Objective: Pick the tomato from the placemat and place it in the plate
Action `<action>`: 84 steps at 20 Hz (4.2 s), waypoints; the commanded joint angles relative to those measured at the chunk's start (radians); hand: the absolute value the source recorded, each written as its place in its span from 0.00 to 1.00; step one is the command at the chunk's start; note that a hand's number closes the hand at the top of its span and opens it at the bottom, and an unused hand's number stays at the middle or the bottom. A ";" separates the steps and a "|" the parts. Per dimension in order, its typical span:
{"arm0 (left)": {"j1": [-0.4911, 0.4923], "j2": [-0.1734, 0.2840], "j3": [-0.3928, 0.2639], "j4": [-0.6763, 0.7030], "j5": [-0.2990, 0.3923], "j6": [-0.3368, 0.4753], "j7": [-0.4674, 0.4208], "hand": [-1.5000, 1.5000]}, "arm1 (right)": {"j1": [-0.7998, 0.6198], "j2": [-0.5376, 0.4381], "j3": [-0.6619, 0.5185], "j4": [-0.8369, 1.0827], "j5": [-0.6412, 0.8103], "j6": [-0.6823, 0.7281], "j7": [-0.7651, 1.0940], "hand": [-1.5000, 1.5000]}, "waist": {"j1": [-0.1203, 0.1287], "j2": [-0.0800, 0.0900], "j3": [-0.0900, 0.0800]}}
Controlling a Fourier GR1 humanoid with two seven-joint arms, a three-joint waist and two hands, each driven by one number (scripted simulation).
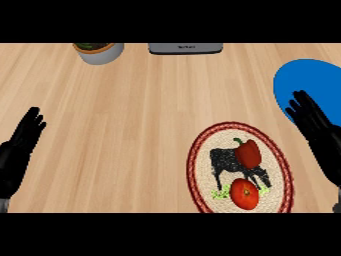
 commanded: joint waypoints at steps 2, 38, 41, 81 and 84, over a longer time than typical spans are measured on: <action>-0.045 -0.093 -0.053 0.024 -0.097 0.110 0.068 0.50 | 0.041 0.073 0.019 -0.127 0.002 -0.050 0.017 1.00 | -0.003 0.013 -0.021; -0.123 -0.219 -0.105 0.101 -0.170 0.169 0.259 0.50 | 0.346 -0.160 0.328 -0.311 0.917 0.061 0.145 0.00 | 0.010 0.016 -0.023; -0.123 -0.208 -0.101 0.058 -0.182 0.158 0.303 0.50 | 0.239 -0.140 0.317 -0.318 0.868 0.178 0.262 0.00 | 0.014 0.015 -0.021; -0.099 -0.422 0.115 0.083 -0.414 -0.021 0.321 0.50 | 0.164 0.131 0.290 0.006 1.213 0.227 0.038 1.00 | 0.007 0.014 -0.021; -0.091 -0.388 0.160 0.101 -0.389 -0.066 0.279 0.50 | 0.101 0.173 0.264 0.057 1.270 0.155 0.066 1.00 | 0.009 0.014 -0.021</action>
